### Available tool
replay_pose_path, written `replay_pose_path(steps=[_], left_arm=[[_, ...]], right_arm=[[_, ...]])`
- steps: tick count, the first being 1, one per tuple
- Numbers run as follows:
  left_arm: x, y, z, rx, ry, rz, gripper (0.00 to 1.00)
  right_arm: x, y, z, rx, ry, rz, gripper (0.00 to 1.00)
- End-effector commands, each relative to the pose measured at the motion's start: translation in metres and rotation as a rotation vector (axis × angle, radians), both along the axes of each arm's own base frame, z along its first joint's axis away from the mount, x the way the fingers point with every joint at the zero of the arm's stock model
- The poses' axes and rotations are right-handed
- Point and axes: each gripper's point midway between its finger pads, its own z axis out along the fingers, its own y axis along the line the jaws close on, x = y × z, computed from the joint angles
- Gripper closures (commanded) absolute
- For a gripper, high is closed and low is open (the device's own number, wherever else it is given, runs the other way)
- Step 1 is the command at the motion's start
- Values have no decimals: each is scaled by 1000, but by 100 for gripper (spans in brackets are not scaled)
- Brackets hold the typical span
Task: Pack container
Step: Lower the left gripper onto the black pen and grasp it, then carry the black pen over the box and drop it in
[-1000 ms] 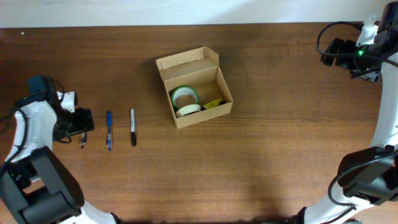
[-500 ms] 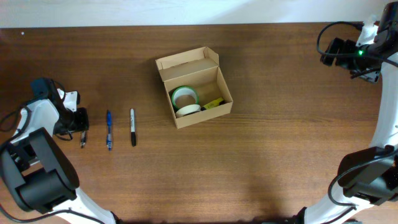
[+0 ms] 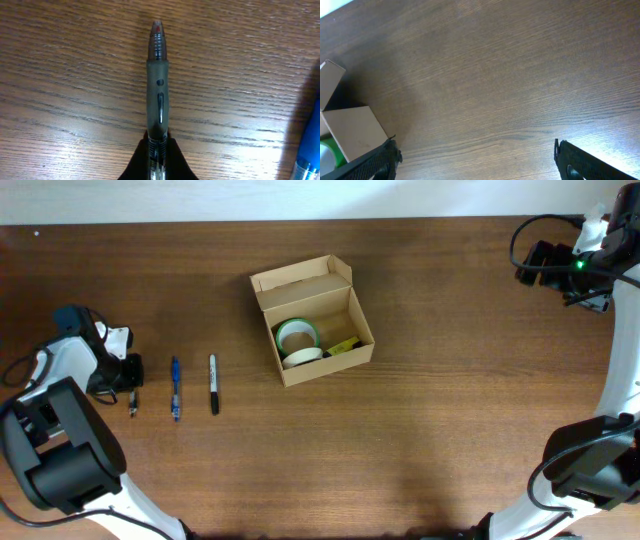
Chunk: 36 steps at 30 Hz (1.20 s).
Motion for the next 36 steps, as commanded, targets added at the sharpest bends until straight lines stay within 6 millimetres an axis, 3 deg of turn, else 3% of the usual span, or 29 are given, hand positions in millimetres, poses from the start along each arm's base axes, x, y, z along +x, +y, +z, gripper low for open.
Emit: replay_pose_path(steps=[1, 7, 12, 15, 18, 22, 25, 30, 34, 36], left_arm=[[4, -20, -11, -48, 34, -56, 98], [36, -44, 39, -52, 16, -205, 98], [78, -68, 112, -2, -76, -344, 98], [102, -91, 166, 52, -172, -468, 98], [116, -125, 221, 109, -269, -643, 98], [116, -189, 266, 170, -353, -912, 99], [108, -245, 272, 172, -374, -1078, 99], [86, -326, 254, 134, -339, -1294, 98], [75, -376, 225, 115, -290, -1414, 98], [74, -395, 198, 103, -237, -1455, 98]], right_arm=[[-1, 0, 7, 5, -20, 0, 1], [-1, 0, 7, 5, -20, 0, 1], [-1, 0, 7, 5, -20, 0, 1], [-1, 0, 7, 5, -20, 0, 1], [-1, 0, 7, 5, -20, 0, 1], [-1, 0, 7, 5, -20, 0, 1], [-1, 0, 7, 5, -20, 0, 1], [-1, 0, 7, 5, -20, 0, 1], [-1, 0, 7, 5, -20, 0, 1], [-1, 0, 7, 5, -20, 0, 1]])
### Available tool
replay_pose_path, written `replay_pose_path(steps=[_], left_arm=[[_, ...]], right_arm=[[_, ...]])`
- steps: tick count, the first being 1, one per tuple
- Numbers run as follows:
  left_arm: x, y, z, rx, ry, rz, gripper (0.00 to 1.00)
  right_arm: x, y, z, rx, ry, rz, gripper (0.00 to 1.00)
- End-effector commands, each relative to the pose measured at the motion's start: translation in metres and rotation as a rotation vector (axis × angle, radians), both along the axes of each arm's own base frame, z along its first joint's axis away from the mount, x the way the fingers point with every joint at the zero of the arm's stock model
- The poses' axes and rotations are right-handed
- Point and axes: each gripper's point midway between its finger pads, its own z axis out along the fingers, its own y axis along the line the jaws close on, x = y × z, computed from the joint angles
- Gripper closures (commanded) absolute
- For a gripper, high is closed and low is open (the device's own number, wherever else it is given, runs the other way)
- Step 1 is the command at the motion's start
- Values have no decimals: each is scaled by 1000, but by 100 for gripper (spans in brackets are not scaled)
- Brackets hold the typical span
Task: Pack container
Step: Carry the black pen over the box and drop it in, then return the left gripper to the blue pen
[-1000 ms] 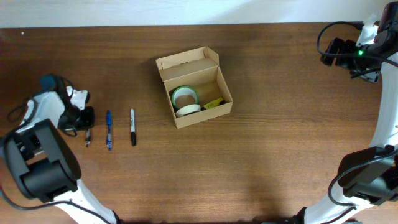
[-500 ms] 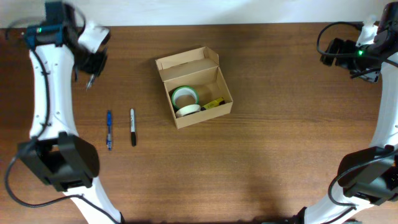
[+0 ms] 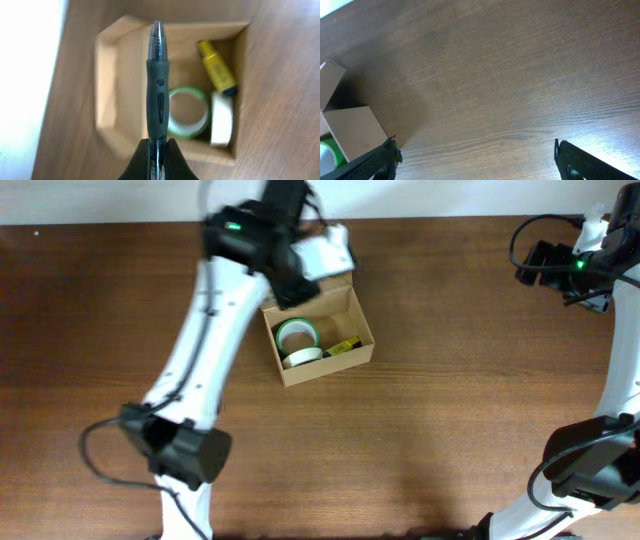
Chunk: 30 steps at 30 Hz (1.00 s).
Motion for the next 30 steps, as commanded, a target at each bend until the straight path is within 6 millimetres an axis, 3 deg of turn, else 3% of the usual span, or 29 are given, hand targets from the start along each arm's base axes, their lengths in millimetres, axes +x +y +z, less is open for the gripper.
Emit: replay_pose_path(steps=[1, 5, 12, 16, 26, 27, 28, 30], left_arm=[[4, -23, -56, 77, 83, -72, 98], [17, -31, -107, 149, 129, -44, 98], [29, -30, -151, 141, 195, 33, 99], [33, -26, -162, 120, 221, 58, 98], [34, -21, -162, 113, 232, 90, 98], [34, -22, -162, 109, 234, 88, 96], [34, -22, -162, 107, 235, 91, 86], [33, -22, -162, 99, 242, 125, 53]], right_arm=[[-1, 0, 7, 5, -20, 0, 1], [-1, 0, 7, 5, -20, 0, 1], [-1, 0, 7, 5, -20, 0, 1], [-1, 0, 7, 5, -20, 0, 1], [-1, 0, 7, 5, -20, 0, 1], [-1, 0, 7, 5, -20, 0, 1], [-1, 0, 7, 5, -20, 0, 1], [-1, 0, 7, 5, -20, 0, 1]])
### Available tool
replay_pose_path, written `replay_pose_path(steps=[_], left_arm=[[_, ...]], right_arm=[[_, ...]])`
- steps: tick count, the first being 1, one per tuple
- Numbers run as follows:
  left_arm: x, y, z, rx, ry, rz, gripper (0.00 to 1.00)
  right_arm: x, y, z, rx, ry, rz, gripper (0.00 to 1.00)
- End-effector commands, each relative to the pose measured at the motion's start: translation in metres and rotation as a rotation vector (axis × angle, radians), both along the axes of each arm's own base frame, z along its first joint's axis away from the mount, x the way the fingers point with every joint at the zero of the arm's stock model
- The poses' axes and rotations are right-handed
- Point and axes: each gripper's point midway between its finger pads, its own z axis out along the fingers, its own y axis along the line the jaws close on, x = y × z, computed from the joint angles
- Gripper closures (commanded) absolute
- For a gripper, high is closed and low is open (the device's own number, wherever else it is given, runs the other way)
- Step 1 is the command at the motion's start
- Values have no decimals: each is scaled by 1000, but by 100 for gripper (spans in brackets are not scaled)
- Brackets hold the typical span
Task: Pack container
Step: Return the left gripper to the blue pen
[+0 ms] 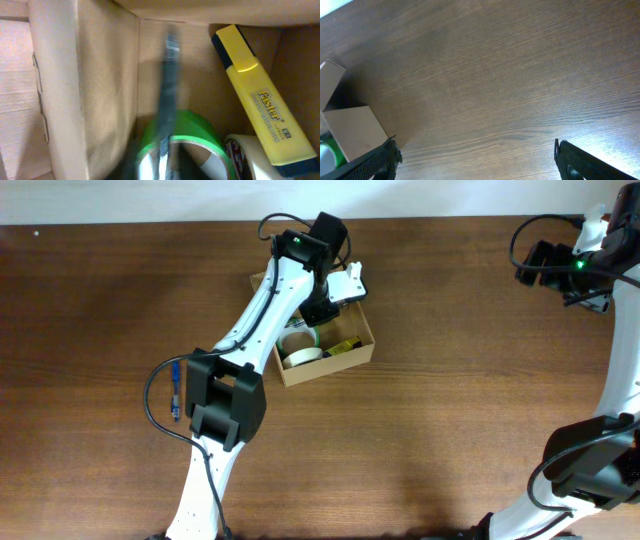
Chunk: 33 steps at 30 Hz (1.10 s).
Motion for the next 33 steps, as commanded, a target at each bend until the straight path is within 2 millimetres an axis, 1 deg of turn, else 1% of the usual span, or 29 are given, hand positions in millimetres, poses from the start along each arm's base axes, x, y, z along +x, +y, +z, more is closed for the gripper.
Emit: replay_pose_path(steps=[1, 3, 5, 7, 9, 10, 12, 15, 17, 18, 19, 21, 23, 24, 25, 26, 27, 28, 29, 30, 31, 33], left_arm=[[-1, 1, -4, -21, 30, 67, 47], [-2, 1, 4, -26, 19, 70, 42], [-2, 2, 21, -40, -11, 70, 40], [-2, 3, 44, -60, -50, 73, 39], [-2, 10, 74, -85, -101, 109, 38], [-1, 15, 89, -95, -130, 132, 36], [0, 29, 126, -120, -206, 178, 35], [-1, 58, 189, -200, -331, 304, 35], [-6, 83, 227, -252, -404, 393, 35], [-9, 101, 243, -271, -441, 443, 35], [-11, 119, 255, -277, -477, 501, 35], [-19, 165, 272, -287, -544, 659, 35], [-29, 203, 274, -318, -578, 804, 35], [-35, 220, 270, -325, -584, 869, 35], [-43, 238, 260, -327, -579, 942, 35], [-51, 255, 244, -324, -556, 1019, 35], [-60, 266, 229, -317, -526, 1084, 35], [-70, 278, 206, -302, -476, 1158, 35], [-82, 287, 175, -279, -402, 1227, 35], [-88, 290, 161, -269, -367, 1249, 35], [-97, 293, 137, -247, -308, 1283, 35], [-109, 297, 99, -213, -223, 1316, 35]], right_arm=[[-1, 0, 7, 5, -20, 0, 1], [-1, 0, 7, 4, -20, 0, 1], [-1, 0, 7, 5, -20, 0, 1], [-1, 0, 7, 5, -20, 0, 1], [-1, 0, 7, 5, -20, 0, 1], [-1, 0, 7, 5, -20, 0, 1], [-1, 0, 7, 5, -20, 0, 1], [-1, 0, 7, 5, -20, 0, 1], [-1, 0, 7, 5, -20, 0, 1], [-1, 0, 7, 5, -20, 0, 1], [-1, 0, 7, 5, -20, 0, 1], [-1, 0, 7, 5, -20, 0, 1], [-1, 0, 7, 5, -20, 0, 1], [-1, 0, 7, 5, -20, 0, 1], [-1, 0, 7, 5, -20, 0, 1], [-1, 0, 7, 5, -20, 0, 1], [-1, 0, 7, 5, -20, 0, 1], [-1, 0, 7, 5, -20, 0, 1], [-1, 0, 7, 5, -20, 0, 1], [-1, 0, 7, 5, -20, 0, 1], [-1, 0, 7, 5, -20, 0, 1], [-1, 0, 7, 5, -20, 0, 1]])
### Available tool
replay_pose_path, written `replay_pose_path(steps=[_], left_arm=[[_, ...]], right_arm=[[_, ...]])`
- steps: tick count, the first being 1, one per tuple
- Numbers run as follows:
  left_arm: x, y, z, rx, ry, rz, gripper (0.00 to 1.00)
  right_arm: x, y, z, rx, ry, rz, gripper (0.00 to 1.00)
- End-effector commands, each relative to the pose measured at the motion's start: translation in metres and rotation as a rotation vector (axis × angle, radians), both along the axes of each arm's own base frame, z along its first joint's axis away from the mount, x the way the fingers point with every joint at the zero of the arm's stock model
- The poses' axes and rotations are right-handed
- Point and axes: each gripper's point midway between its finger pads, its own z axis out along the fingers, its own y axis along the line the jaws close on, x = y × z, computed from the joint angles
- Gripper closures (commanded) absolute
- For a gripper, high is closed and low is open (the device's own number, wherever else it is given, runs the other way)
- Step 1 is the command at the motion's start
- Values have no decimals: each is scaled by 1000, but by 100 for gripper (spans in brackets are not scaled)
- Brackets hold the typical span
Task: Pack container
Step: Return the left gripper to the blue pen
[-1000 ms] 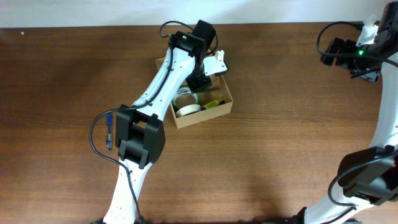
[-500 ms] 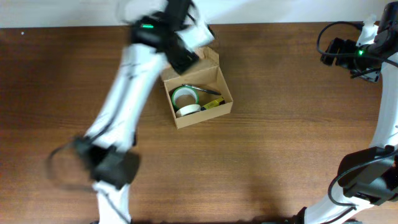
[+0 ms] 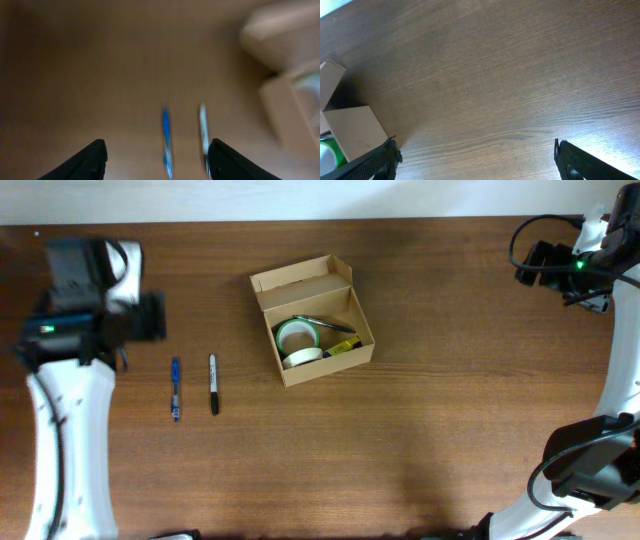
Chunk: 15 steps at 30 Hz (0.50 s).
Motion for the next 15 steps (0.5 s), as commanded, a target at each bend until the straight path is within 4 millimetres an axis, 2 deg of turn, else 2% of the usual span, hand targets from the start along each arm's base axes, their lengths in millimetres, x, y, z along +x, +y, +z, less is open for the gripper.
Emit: replay_pose_path(steps=[1, 5, 15], left_arm=[[-19, 2, -67, -106, 140, 110, 35], [-23, 5, -104, -127, 203, 120, 35], [-20, 12, -179, -153, 397, 122, 36]], right_arm=[[-1, 0, 7, 3, -19, 0, 1], [-1, 0, 7, 3, -19, 0, 1], [-1, 0, 7, 3, -19, 0, 1]])
